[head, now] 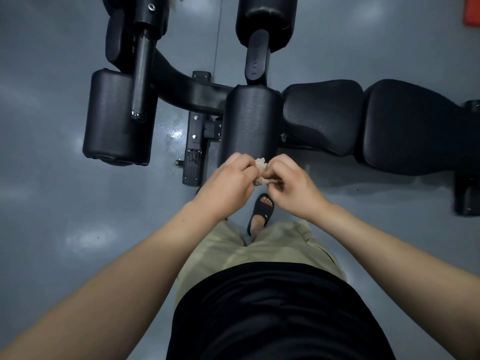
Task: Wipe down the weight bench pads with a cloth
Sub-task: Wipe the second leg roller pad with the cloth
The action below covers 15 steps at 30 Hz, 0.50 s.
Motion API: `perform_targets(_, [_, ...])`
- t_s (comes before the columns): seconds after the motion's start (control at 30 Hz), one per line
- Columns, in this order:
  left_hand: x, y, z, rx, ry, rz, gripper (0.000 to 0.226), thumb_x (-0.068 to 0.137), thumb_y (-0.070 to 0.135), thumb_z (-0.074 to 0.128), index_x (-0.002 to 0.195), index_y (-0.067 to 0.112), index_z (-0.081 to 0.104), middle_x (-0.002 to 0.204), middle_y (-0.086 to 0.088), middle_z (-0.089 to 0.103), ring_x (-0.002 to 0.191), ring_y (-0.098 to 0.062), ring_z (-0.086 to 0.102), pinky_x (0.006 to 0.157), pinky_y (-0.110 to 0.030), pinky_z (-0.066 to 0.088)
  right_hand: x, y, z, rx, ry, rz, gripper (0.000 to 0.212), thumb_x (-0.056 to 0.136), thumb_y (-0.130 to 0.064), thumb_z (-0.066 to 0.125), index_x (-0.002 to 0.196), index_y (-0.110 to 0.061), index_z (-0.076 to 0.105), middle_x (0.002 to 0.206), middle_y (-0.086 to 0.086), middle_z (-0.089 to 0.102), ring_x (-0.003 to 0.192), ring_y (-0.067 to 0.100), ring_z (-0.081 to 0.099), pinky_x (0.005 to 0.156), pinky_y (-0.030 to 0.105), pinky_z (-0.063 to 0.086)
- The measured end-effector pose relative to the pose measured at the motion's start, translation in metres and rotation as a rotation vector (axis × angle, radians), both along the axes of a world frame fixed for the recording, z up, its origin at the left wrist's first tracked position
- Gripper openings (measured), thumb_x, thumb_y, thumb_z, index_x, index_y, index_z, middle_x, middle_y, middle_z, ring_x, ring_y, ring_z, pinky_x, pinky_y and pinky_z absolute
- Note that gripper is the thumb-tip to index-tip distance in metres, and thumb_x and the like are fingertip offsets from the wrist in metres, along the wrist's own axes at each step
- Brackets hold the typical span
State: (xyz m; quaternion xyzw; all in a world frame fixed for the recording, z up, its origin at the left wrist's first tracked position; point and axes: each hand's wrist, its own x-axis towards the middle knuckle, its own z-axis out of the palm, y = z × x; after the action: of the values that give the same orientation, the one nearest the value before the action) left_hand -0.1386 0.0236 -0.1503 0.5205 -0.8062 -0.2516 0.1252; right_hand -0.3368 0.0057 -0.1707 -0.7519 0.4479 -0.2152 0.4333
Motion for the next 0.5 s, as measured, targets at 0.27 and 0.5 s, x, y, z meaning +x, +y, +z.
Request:
perform_targets(0.27, [0.026, -0.055, 0.020, 0.027, 0.033, 0.254, 0.025, 0.080, -0.001, 0.060, 0.100, 0.004, 0.075, 0.100, -0.013, 0.065, 0.095, -0.029, 0.063, 0.085, -0.015, 0.037, 0.026, -0.071, 0.023, -0.163, 0.030, 0.020, 0.019, 0.078, 0.002, 0.057, 0.094, -0.006, 0.065, 0.099, 0.006, 0.055, 0.094, 0.019, 0.056, 0.088, 0.026, 0.046])
perform_targets(0.5, [0.017, -0.035, 0.002, 0.075, -0.002, 0.263, 0.023, 0.080, -0.003, 0.056, 0.097, 0.002, 0.072, 0.100, -0.014, 0.062, 0.097, -0.034, 0.061, 0.086, -0.039, 0.051, 0.024, -0.053, 0.010, -0.176, 0.081, 0.024, 0.021, 0.076, 0.005, 0.057, 0.091, -0.007, 0.065, 0.096, 0.005, 0.061, 0.093, 0.024, 0.056, 0.089, 0.022, 0.040])
